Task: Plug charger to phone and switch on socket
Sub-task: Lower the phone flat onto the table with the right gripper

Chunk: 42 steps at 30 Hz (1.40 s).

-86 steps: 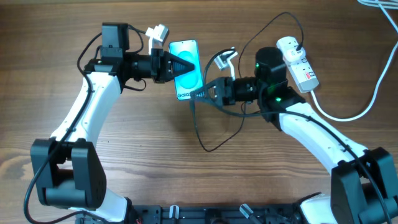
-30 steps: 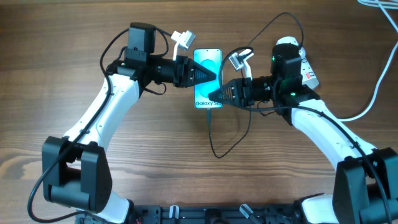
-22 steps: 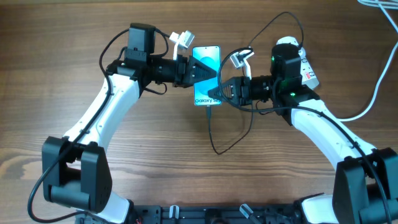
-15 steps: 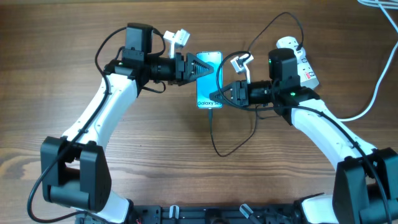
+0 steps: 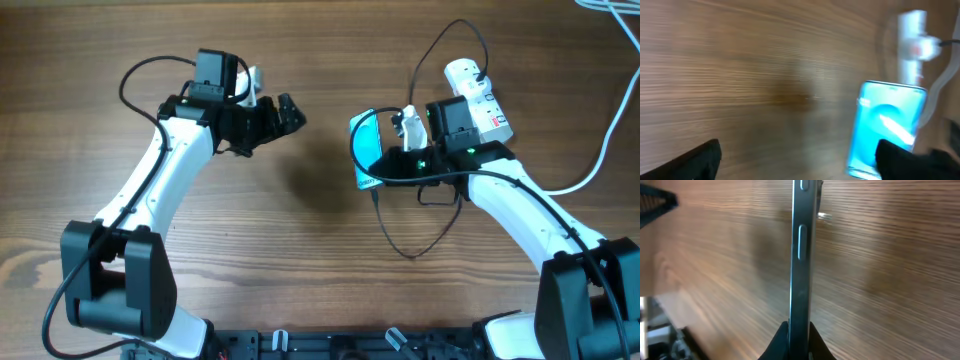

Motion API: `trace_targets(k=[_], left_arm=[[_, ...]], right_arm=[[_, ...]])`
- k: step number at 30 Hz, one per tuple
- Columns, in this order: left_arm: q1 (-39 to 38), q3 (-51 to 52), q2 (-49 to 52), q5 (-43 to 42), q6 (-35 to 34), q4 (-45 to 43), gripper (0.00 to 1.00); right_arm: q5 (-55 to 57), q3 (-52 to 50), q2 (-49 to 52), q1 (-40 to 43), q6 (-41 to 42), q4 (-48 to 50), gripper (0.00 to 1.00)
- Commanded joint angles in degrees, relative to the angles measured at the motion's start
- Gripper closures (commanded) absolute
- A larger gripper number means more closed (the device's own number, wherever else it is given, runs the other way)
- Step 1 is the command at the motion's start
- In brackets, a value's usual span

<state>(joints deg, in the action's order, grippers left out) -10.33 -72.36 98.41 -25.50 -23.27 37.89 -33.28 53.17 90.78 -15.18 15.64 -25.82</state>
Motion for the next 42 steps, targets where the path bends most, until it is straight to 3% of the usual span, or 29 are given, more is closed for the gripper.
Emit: trace_targets(k=[1, 11, 15, 28, 36, 39, 42], left_arm=[[0.2, 0.0, -0.5, 10.4, 0.3, 1.8, 0.00], [0.2, 0.0, -0.5, 10.4, 0.3, 1.9, 0.00], [0.2, 0.0, -0.5, 10.4, 0.3, 1.9, 0.00], [0.2, 0.0, -0.5, 10.4, 0.3, 1.9, 0.00], [0.2, 0.0, -0.5, 10.4, 0.3, 1.9, 0.00], [0.2, 0.0, -0.5, 10.4, 0.3, 1.9, 0.00], [0.2, 0.0, -0.5, 10.4, 0.3, 1.9, 0.00]], right_arm=[[4.1, 0.7, 1.0, 0.0, -1.9, -0.6, 0.96], [3.4, 0.7, 8.0, 0.0, -1.7, 2.6, 0.96], [1.2, 0.7, 8.0, -0.3, 3.1, 7.0, 0.96], [4.3, 0.7, 15.8, -11.6, 13.1, 20.3, 0.96], [4.3, 0.7, 19.0, -12.2, 14.5, 22.8, 0.95], [4.4, 0.7, 19.0, -12.2, 14.3, 23.5, 0.87], [4.4, 0.7, 19.1, -12.2, 13.4, 23.7, 0.85]])
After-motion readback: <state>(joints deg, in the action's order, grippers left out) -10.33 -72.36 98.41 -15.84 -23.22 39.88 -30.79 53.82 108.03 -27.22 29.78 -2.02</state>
